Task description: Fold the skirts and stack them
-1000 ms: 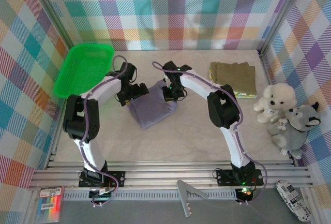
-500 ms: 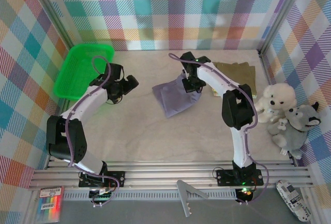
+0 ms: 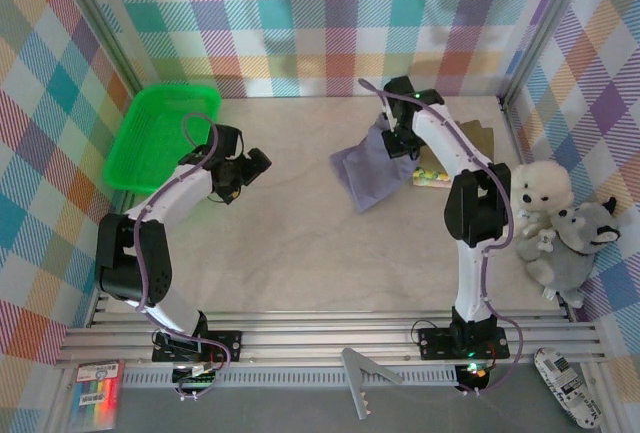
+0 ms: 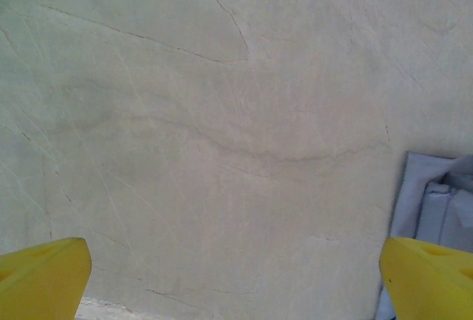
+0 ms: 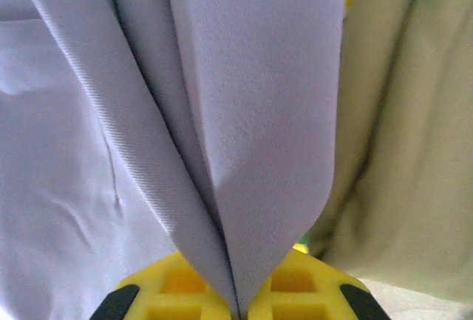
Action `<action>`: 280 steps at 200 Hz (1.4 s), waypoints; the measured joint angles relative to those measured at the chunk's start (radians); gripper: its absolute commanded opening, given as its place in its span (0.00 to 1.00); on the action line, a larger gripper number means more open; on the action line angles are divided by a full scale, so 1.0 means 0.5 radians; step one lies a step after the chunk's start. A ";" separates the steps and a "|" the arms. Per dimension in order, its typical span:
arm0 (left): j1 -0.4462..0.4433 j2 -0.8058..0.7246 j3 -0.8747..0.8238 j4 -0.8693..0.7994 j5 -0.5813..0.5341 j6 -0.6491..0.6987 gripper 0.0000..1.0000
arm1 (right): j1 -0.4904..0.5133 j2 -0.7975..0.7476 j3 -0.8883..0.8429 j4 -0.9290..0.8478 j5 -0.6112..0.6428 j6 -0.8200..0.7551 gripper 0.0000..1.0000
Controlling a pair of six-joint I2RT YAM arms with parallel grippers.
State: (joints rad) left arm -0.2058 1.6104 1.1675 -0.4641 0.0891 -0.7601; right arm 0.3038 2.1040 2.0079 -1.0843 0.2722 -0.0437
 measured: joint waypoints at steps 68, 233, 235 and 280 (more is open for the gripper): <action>0.000 0.072 0.001 -0.001 0.013 0.000 1.00 | -0.147 0.000 0.444 -0.198 -0.162 -0.043 0.00; 0.000 0.137 0.054 -0.015 0.083 -0.007 1.00 | -0.735 -0.074 0.530 -0.278 -0.810 -0.060 0.00; 0.000 0.137 0.054 -0.015 0.084 -0.007 1.00 | -0.762 -0.079 0.494 -0.259 -0.835 -0.074 0.00; 0.000 0.137 0.082 -0.098 0.090 0.005 1.00 | -1.228 0.069 0.053 -0.060 -1.308 -0.278 0.00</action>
State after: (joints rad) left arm -0.2058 1.6791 1.2083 -0.5129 0.1341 -0.7578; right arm -0.3103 2.1384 2.0346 -1.1141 -0.3817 -0.1829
